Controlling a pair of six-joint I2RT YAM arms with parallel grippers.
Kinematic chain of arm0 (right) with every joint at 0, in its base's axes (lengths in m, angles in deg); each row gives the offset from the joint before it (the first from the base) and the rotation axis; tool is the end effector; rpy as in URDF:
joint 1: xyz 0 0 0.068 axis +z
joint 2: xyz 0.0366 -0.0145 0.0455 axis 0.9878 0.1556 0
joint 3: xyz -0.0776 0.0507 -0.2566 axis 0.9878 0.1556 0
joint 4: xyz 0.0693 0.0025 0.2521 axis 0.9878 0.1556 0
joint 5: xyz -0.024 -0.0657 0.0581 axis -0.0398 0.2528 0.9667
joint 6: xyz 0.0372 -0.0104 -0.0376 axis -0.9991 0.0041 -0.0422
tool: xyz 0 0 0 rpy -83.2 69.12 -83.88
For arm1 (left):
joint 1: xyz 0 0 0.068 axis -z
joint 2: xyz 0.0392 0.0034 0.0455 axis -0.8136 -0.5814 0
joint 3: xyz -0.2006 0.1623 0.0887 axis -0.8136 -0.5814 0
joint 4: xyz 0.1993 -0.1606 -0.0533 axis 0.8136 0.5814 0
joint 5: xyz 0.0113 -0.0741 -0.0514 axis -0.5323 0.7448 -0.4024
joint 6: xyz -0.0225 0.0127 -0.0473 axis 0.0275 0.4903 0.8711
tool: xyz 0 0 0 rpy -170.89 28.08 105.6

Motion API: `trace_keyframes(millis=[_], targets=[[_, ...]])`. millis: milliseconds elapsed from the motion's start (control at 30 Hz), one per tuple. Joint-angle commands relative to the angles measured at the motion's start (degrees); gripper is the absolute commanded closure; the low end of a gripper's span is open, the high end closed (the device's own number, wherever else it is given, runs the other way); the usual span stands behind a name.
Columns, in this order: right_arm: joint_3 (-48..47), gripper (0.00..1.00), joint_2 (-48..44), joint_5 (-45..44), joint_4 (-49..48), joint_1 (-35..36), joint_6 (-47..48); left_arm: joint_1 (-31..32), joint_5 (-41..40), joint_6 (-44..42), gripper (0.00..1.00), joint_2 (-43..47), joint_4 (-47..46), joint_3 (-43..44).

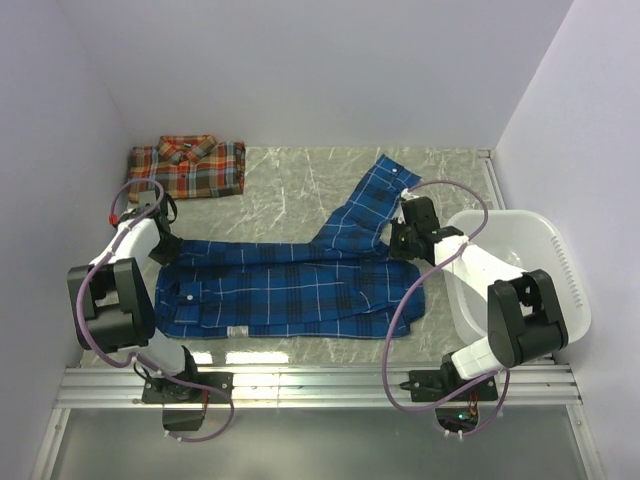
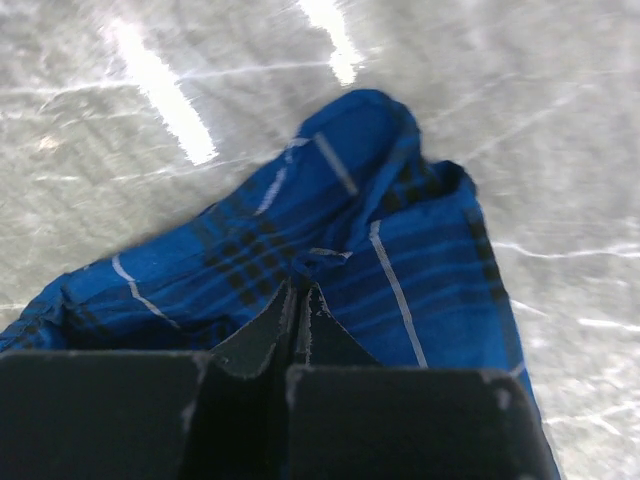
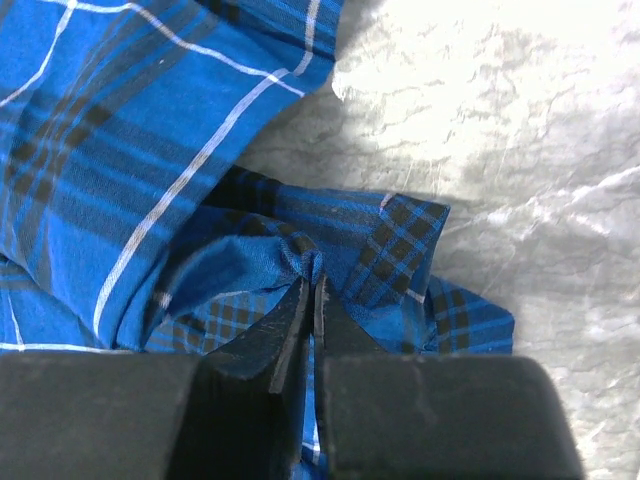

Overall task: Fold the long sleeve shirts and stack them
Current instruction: Fold the shirt

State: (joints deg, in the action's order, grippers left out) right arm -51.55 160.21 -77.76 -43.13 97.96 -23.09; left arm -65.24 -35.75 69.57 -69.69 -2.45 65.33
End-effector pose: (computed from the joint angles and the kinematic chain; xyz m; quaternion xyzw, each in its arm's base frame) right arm 0.2839 0.0881 0.2027 -0.0075 0.9415 0.1195 0.3150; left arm 0.2915 0.0666 0.2055 -0.5242 0.8168 0.0785 0.2280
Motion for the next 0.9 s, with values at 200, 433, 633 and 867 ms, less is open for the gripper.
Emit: trace_keyframes(millis=[200,433,633,867], targets=[[3.0,0.71,-3.9,0.3,0.6,0.1,-2.2,-2.3,1.6,1.5,0.92,3.3,-5.0,-4.6],[5.6,0.46,-11.1,2.8,-1.9,1.5,-0.3,-2.5,2.6,-1.1,0.6,8.4,-7.3,-6.3],[4.6,0.45,-20.8,-2.5,-3.8,5.7,3.6,-2.6,4.5,-4.1,0.29,15.2,-8.9,-6.2],[-9.3,0.24,-10.0,-15.7,1.4,5.3,-4.1,-1.5,11.8,-7.4,0.16,12.9,-8.5,-0.5]])
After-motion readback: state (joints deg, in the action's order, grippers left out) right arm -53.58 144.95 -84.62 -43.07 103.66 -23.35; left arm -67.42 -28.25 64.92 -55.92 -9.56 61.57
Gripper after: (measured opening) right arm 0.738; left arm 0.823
